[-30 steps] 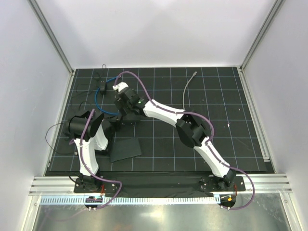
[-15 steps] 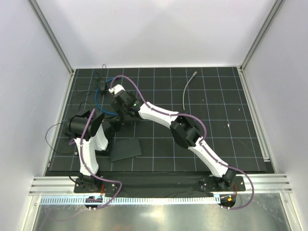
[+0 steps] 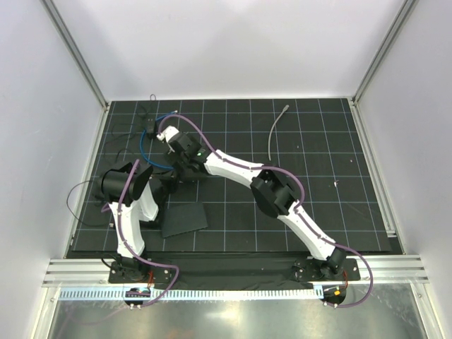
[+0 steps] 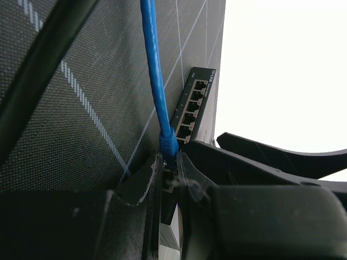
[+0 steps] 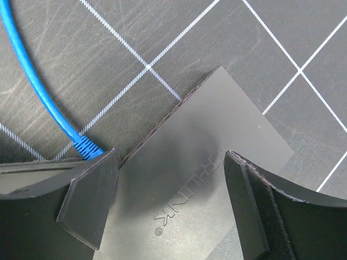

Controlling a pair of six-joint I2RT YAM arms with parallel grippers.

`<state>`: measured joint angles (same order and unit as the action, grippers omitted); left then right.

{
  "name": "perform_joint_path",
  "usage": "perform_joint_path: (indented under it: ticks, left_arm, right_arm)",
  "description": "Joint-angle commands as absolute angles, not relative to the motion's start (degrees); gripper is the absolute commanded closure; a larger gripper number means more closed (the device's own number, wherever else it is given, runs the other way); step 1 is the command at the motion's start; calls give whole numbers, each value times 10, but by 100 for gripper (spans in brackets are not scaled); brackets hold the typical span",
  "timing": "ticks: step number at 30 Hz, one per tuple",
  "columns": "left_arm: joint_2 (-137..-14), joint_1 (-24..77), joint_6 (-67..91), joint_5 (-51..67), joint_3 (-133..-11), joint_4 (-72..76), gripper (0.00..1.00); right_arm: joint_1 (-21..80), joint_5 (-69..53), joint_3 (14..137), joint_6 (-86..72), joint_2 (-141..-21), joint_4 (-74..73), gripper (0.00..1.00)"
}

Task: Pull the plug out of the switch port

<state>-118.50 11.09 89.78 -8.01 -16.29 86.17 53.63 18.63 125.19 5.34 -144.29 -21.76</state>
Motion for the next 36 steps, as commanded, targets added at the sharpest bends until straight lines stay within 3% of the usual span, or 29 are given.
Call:
perform_joint_path:
  ticks: [1, 12, 28, 36]
  left_arm:
    - [-1195, 91, 895, -105, -143, 823, 100]
    - [-1181, 72, 893, -99, -149, 809, 100]
    - [-1080, 62, 848, -122, -161, 695, 100]
    - [-1063, 62, 812, -111, -173, 699, 100]
  right_arm:
    - [523, 156, 1210, 95, -1405, -279, 16]
    - [513, 66, 1143, 132, -1378, -240, 16]
    - [502, 26, 1186, 202, -1417, -359, 18]
    - [492, -36, 1129, 135, -1360, -228, 14]
